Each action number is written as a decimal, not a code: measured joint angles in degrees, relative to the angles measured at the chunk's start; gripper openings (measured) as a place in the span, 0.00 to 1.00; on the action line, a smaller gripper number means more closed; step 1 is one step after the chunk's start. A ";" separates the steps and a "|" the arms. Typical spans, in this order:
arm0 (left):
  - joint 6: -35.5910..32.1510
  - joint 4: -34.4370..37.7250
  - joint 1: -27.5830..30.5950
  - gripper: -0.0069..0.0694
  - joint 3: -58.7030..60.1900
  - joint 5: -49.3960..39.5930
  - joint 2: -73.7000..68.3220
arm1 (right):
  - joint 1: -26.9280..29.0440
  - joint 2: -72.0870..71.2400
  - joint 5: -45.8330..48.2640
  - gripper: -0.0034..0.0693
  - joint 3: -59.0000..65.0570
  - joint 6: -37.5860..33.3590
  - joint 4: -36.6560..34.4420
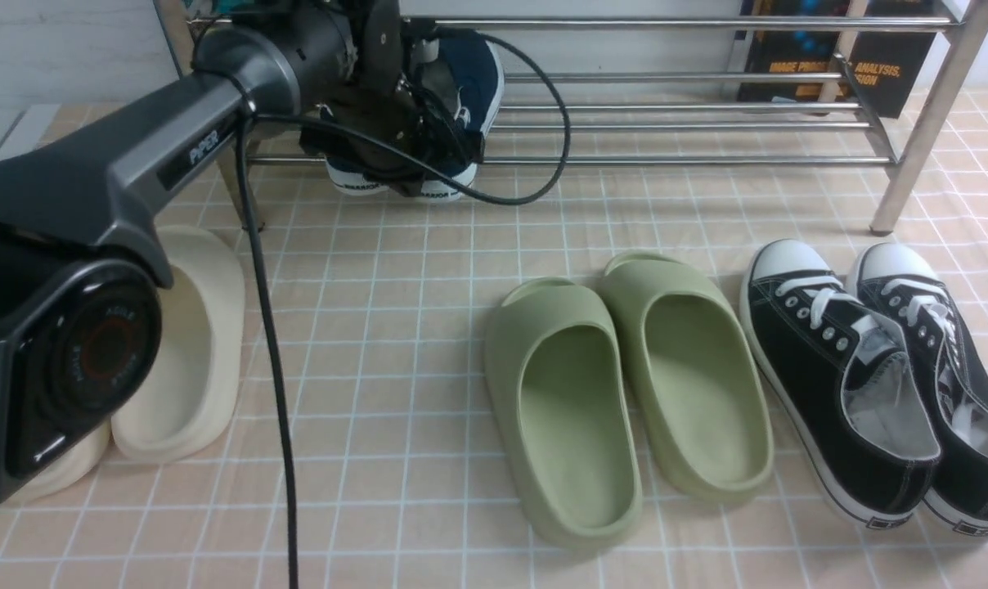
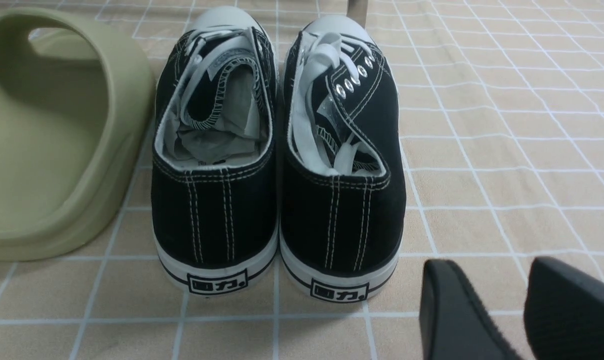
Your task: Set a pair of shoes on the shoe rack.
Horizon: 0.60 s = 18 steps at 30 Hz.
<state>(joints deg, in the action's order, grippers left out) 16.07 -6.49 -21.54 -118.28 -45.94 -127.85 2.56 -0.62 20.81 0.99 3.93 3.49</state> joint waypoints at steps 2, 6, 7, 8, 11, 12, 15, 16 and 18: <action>0.58 0.05 0.00 0.09 0.00 2.29 -0.25 | 0.00 0.00 0.00 0.38 0.00 0.00 0.00; 1.20 -0.14 0.00 0.09 -0.06 2.23 -0.01 | 0.00 0.00 0.00 0.38 0.00 0.00 0.00; 1.20 -0.14 0.00 0.09 -0.11 1.74 0.20 | 0.00 0.00 0.00 0.38 0.00 0.00 0.00; 1.20 -0.14 0.00 0.09 -0.12 1.52 0.31 | 0.00 0.00 0.00 0.38 0.00 0.00 0.00; 0.44 -1.18 -0.04 0.09 -0.78 -4.01 3.31 | 0.00 0.00 0.00 0.38 0.00 0.00 0.00; -0.13 -2.14 -0.11 0.10 -0.83 -5.91 5.89 | 0.00 0.00 0.00 0.38 0.00 0.00 0.00; -1.29 -3.79 -0.17 0.10 -0.95 -8.97 10.86 | 0.00 0.00 0.00 0.38 0.00 0.00 0.00; -2.02 -4.73 -0.17 0.10 -1.13 -11.11 14.93 | 0.00 0.00 0.00 0.38 0.00 0.00 0.00; -3.32 -6.21 -0.17 0.10 -1.36 -14.46 21.81 | 0.00 0.00 0.00 0.38 0.00 0.00 0.00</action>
<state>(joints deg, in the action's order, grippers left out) 12.75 -12.69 -21.71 -119.64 -60.41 -106.03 2.56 -0.62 20.81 0.99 3.93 3.49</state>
